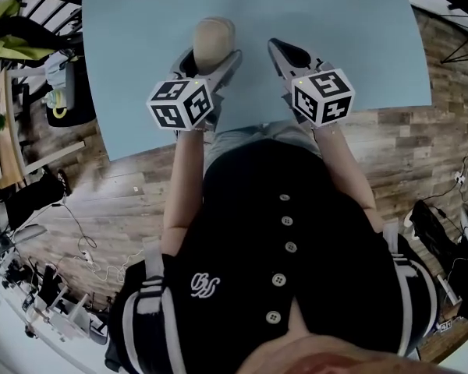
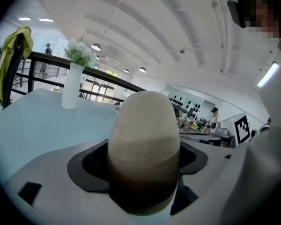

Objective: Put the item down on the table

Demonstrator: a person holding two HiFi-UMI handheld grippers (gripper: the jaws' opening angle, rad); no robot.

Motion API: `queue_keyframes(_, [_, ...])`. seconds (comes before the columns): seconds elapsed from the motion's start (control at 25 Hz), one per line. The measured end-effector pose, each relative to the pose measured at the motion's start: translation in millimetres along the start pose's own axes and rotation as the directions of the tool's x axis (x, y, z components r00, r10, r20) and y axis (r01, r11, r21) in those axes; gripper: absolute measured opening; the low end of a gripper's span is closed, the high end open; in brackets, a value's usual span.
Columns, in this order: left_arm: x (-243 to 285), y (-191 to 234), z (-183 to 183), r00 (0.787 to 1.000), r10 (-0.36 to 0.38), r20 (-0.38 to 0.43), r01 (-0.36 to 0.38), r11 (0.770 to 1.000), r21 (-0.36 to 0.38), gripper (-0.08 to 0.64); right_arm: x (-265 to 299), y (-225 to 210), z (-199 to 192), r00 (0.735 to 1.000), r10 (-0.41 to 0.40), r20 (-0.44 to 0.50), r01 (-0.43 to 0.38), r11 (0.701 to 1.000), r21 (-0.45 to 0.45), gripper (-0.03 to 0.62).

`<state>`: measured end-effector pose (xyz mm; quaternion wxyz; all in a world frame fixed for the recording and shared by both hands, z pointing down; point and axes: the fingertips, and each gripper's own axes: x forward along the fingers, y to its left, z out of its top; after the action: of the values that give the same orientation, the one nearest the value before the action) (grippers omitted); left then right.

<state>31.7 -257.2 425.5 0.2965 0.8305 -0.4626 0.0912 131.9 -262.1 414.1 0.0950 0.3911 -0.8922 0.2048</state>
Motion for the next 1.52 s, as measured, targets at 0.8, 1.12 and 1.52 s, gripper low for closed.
queue_keyframes(0.8, [36.3,10.8,6.0,0.979,-0.08,-0.188,0.105,0.987,0.124,0.414,17.9,-17.6,5.5,0.999,-0.046,0.001,0.046,0.998,0.041,0.011])
queue_keyframes(1.12, [64.0,45.0,16.4,0.959,-0.086,-0.272,0.143,0.97,0.199,0.414,33.1,-32.7,-4.5,0.996,-0.087,-0.037,0.09,0.993,0.075,0.011])
queue_keyframes(1.52, [114.7,52.2,28.7,0.934,-0.106,-0.341,0.212,0.933,0.29,0.413,44.7,-55.4,-15.7,0.991,-0.102,-0.091,0.111,0.988,0.107,0.011])
